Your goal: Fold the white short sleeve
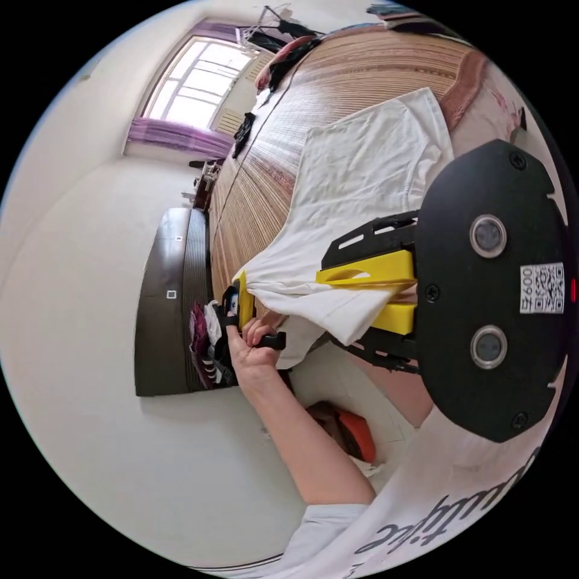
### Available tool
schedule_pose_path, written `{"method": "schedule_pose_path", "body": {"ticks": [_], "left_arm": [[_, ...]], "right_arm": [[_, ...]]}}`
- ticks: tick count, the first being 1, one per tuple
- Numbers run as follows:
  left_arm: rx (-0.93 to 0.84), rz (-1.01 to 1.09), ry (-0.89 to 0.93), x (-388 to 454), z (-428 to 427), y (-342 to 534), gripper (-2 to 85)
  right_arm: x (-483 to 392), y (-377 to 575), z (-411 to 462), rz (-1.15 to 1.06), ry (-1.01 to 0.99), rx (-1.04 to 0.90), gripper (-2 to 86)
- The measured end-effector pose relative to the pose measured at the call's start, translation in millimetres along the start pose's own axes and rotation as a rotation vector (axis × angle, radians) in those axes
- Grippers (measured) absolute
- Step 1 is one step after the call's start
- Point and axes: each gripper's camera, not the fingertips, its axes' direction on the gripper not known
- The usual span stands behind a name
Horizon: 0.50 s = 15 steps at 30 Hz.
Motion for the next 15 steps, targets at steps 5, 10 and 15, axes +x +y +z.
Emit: {"method": "schedule_pose_path", "body": {"ticks": [5, 10, 15], "left_arm": [[-0.022, 0.133, -0.079, 42, 99, -15, 1.9], [-0.09, 0.135, -0.11, 36, 227, -22, 1.7], [-0.098, 0.133, -0.204, -7, 324, -15, 1.6]], "right_arm": [[66, -39, -74, 0.23, 0.014, 0.103, -0.7], [118, -60, -119, 0.349, 0.124, 0.11, -0.6], [176, -59, -143, 0.566, 0.135, 0.116, -0.6]]}}
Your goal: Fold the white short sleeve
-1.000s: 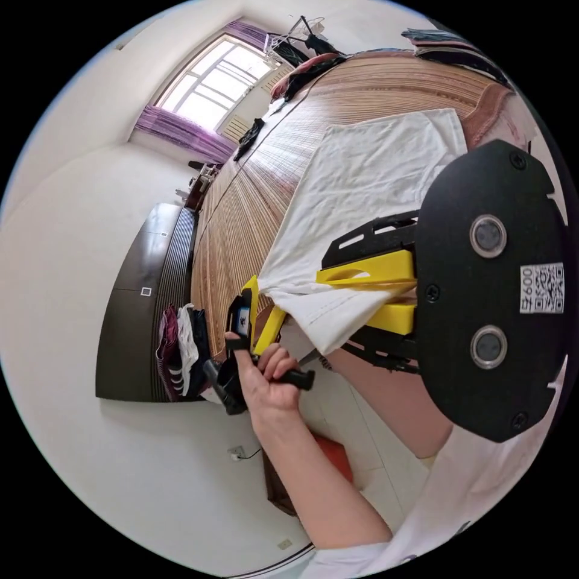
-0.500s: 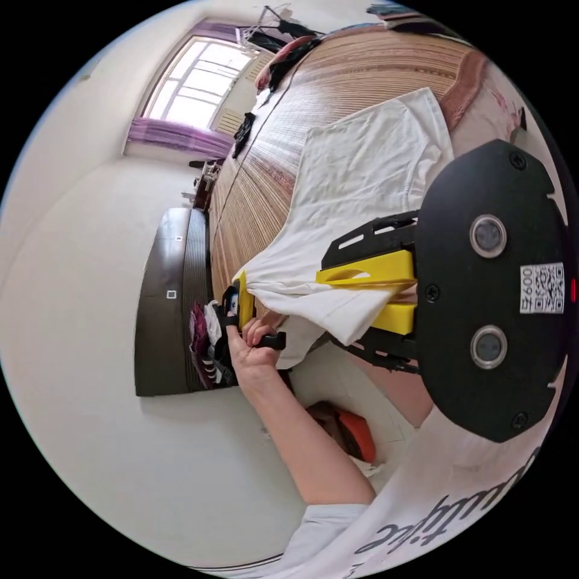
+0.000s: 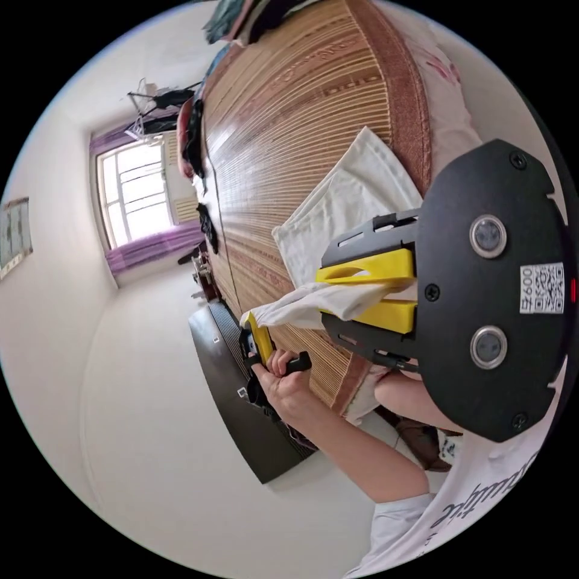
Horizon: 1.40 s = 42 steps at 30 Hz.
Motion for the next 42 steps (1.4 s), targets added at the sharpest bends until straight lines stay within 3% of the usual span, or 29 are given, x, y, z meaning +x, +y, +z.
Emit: {"method": "schedule_pose_path", "body": {"ticks": [8, 25, 32, 39, 42], "left_arm": [[-0.054, 0.022, -0.061, -62, 115, 1, 2.0], [-0.146, 0.039, -0.294, -199, 259, 4, 2.6], [-0.162, -0.005, -0.175, -262, 281, 22, 5.9], [-0.184, 0.242, -0.138, -267, 261, 38, 6.4], [-0.221, 0.507, -0.226, -260, 228, 50, 4.0]], "right_arm": [[9, -34, -32, 0.066, 0.033, 0.041, -0.6], [-32, -78, -68, 0.243, 0.052, -0.008, -0.8], [-61, -77, -80, 0.288, 0.03, 0.036, -0.9], [-84, -69, -92, 0.344, -0.007, 0.08, -0.8], [-94, -63, -98, 0.389, -0.002, 0.12, -0.8]]}}
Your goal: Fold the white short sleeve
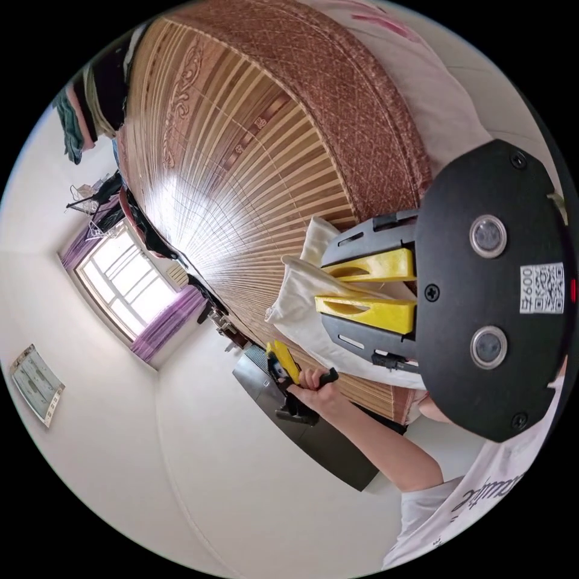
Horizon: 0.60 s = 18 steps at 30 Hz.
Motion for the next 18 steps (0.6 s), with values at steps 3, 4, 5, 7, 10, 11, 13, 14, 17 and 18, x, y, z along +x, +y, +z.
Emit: {"method": "schedule_pose_path", "body": {"ticks": [3, 4, 5, 7, 10, 11, 13, 14, 17, 18], "left_arm": [[-0.075, 0.255, -0.132, 11, -23, 29, 1.6], [-0.111, 0.329, -0.178, 14, -28, 43, 1.2], [-0.147, 0.392, -0.217, 18, -31, 56, 0.9], [-0.2, 0.454, -0.253, 21, -31, 75, 0.8], [-0.271, 0.518, -0.273, 19, -33, 97, 0.8], [-0.269, 0.522, -0.305, 16, -36, 104, 0.8], [-0.253, 0.515, -0.313, 9, -44, 112, 0.8], [-0.236, 0.505, -0.276, 4, -52, 117, 0.8], [-0.195, 0.447, -0.225, -13, -68, 125, 0.6], [-0.197, 0.442, -0.214, -16, -70, 127, 0.6]], "right_arm": [[-10, 10, -10, 0.032, 0.061, 0.046, -0.8], [-16, 14, -16, 0.035, 0.119, 0.072, -0.8], [-22, 18, -20, 0.042, 0.18, 0.089, -0.8], [-36, 22, -25, 0.027, 0.276, 0.105, -0.8], [-82, 36, -33, -0.097, 0.524, 0.242, -0.8], [-101, 40, -31, -0.171, 0.564, 0.252, -0.8], [-127, 45, -20, -0.286, 0.528, 0.195, -0.8], [-143, 47, -7, -0.367, 0.461, 0.112, -0.8], [-163, 53, 44, -0.44, 0.46, -0.161, -0.8], [-164, 55, 56, -0.442, 0.485, -0.226, -0.8]]}}
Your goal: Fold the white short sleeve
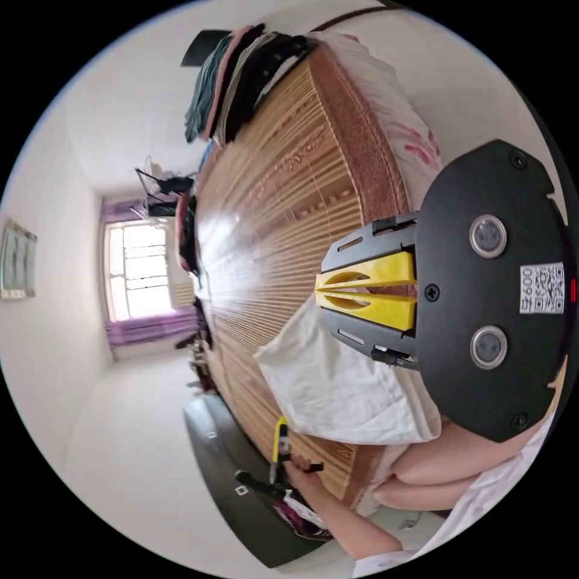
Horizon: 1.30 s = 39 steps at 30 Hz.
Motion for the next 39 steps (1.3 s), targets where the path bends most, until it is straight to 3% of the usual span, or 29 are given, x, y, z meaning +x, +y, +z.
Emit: {"method": "schedule_pose_path", "body": {"ticks": [1, 8, 13, 16, 19, 21, 23, 25, 27, 31, 34, 39], "left_arm": [[-0.023, 0.011, 0.027, -3, 3, 7, 0.5], [-0.16, 0.121, -0.098, 40, -16, 35, 0.3], [-0.202, 0.1, 0.023, 74, -63, 93, 0.2], [-0.137, 0.217, -0.017, 129, -100, 149, 0.3], [-0.159, 0.244, -0.152, 158, -138, 175, 0.3], [-0.097, 0.197, -0.189, 152, -171, 180, 0.4], [0.039, 0.08, 0.014, 121, -212, 182, 0.4], [0.077, 0.016, 0.2, 95, -222, 181, 0.3], [0.108, -0.046, 0.281, 73, -224, 184, 0.3], [0.141, -0.094, 0.232, 54, -234, 198, 0.2], [0.077, -0.077, 0.139, 54, -232, 197, 0.2], [-0.054, -0.041, 0.064, 52, -212, 194, 0.3]], "right_arm": [[-11, -1, 20, -0.035, 0.041, -0.116, -0.8], [-43, -37, 56, -0.291, 0.154, -0.202, -0.8], [-12, -79, 94, -0.275, 0.068, -0.142, -0.8], [9, -105, 86, -0.125, 0.035, -0.066, -0.7], [-3, -122, 50, -0.108, -0.202, 0.124, -0.3], [-39, -136, 49, -0.184, -0.4, 0.118, 0.6], [-119, -155, 71, -0.365, -0.642, -0.07, 6.3], [-177, -156, 85, -0.511, -0.758, -0.146, 8.2], [-222, -153, 101, -0.593, -0.728, -0.174, 7.5], [-282, -143, 153, -0.722, -0.502, -0.333, 6.2], [-283, -138, 164, -0.695, -0.569, -0.376, 4.0], [-268, -121, 154, -0.706, -0.635, -0.289, -0.1]]}}
